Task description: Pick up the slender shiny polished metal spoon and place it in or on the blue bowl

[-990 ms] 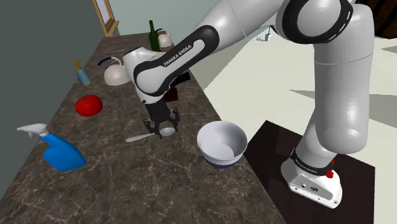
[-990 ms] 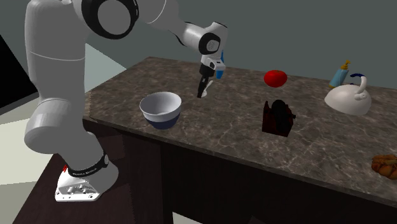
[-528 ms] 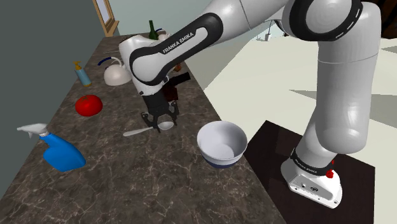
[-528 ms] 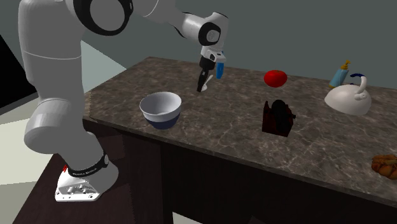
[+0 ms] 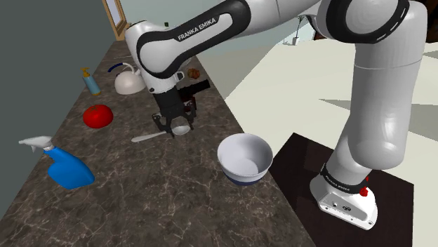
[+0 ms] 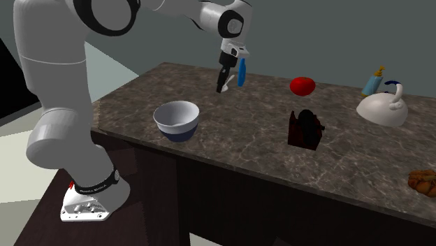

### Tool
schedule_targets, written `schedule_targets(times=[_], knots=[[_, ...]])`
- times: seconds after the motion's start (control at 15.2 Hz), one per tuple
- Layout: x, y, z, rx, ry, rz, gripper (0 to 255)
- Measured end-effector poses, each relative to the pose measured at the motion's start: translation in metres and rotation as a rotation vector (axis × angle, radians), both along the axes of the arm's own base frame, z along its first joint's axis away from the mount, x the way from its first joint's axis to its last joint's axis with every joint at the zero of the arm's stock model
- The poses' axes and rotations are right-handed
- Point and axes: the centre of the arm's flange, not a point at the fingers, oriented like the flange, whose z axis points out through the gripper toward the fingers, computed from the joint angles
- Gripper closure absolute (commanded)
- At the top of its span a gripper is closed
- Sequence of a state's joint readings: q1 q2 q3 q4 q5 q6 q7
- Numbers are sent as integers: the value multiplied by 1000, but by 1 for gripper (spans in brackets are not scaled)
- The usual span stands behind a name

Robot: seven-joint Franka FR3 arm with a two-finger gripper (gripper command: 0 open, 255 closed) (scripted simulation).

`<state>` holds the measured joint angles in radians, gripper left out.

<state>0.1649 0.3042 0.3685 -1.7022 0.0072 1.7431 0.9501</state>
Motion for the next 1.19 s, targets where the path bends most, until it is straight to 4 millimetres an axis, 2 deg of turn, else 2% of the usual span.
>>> schedule_targets(times=[0.53,0.73,1.19], knots=[[0,0,42,0,0,0,255],[-23,-15,46,0,0,0,255],[-103,-59,47,-1,0,1,255]])
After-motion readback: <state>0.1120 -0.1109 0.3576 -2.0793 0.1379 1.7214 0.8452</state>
